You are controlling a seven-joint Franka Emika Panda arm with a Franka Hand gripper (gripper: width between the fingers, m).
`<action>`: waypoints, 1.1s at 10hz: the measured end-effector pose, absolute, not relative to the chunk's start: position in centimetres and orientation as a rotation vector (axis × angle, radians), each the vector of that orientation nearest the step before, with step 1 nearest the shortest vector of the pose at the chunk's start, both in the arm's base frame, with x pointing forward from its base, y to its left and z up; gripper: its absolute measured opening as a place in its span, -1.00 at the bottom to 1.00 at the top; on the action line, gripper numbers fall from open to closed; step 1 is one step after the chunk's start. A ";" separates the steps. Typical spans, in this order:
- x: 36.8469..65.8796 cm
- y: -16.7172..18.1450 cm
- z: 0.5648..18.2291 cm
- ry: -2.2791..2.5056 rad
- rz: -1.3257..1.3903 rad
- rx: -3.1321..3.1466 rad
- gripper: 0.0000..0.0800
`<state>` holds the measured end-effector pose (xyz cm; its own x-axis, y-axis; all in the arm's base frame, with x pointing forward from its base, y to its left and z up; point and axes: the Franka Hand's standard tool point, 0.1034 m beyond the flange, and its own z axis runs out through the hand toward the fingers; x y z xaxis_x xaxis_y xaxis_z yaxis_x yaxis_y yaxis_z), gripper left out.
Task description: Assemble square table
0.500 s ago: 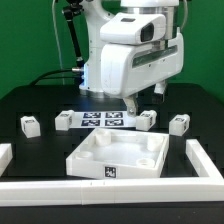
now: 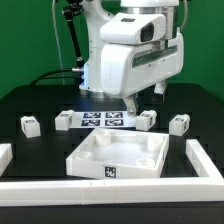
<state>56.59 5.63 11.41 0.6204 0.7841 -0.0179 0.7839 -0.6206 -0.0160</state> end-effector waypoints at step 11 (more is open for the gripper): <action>48.2 3.6 6.2 -1.709 -0.012 -2.590 0.62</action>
Offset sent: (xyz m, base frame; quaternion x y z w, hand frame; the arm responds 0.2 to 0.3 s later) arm 0.0000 0.0000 0.0000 0.0000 0.0000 -0.0650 0.9979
